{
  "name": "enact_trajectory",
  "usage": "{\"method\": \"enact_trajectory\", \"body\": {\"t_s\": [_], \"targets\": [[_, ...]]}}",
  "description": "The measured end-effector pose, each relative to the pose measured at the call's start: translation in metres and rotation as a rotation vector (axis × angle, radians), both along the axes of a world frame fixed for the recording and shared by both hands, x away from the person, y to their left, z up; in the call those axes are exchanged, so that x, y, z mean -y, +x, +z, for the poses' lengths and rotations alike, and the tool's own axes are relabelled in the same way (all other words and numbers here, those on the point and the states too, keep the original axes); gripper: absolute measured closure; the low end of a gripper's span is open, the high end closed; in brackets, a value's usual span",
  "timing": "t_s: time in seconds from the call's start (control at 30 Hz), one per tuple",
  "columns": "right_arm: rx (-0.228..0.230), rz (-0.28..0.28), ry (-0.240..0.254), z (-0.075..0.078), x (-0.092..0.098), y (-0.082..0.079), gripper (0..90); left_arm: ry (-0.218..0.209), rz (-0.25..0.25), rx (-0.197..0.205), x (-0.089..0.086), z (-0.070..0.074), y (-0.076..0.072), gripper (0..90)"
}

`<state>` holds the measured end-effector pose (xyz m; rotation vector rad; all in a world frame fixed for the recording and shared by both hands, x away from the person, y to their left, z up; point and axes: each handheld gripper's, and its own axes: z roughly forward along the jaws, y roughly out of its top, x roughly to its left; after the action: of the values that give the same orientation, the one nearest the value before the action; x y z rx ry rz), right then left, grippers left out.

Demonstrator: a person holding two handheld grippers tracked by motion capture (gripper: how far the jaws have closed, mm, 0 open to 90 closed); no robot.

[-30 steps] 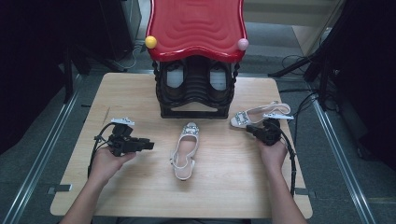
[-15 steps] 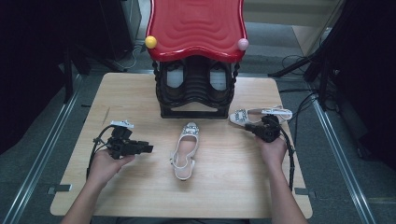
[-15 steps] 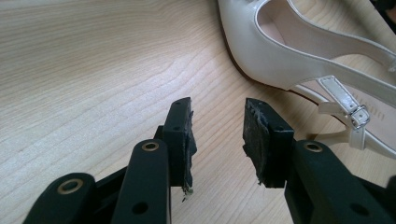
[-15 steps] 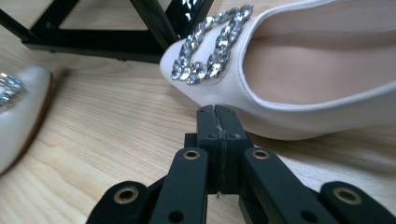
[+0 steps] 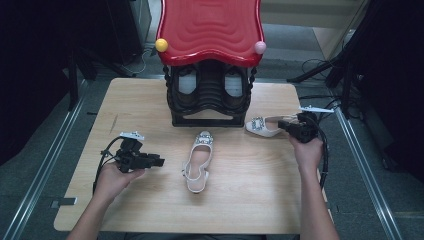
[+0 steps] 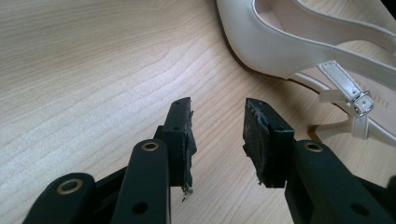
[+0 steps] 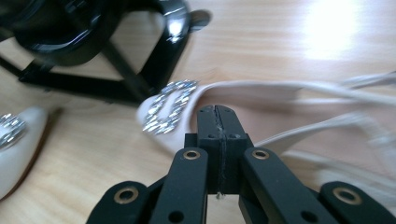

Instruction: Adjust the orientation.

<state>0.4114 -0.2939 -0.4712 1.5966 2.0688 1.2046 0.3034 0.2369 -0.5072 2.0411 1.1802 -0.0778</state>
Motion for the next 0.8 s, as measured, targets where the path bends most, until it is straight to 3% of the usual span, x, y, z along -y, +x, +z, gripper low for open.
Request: {"method": "enact_trajectory", "body": {"t_s": [0.37,0.47,0.57,0.8], "targets": [[0.059,-0.117,-0.032,0.022,0.034,0.014,90.0,-0.002,0.004,0.001,-0.003,-0.001,-0.003,62.7],[0.046,-0.149,-0.013,0.020,0.044,0.016,90.0,0.004,-0.002,0.003,-0.002,-0.001,-0.003,62.7],[0.009,-0.162,-0.033,0.010,0.046,0.019,90.0,0.008,-0.006,0.003,0.000,-0.001,-0.002,62.5],[-0.059,-0.111,-0.057,-0.008,0.041,0.020,90.0,0.006,-0.004,0.012,0.000,-0.001,-0.003,61.9]]}}
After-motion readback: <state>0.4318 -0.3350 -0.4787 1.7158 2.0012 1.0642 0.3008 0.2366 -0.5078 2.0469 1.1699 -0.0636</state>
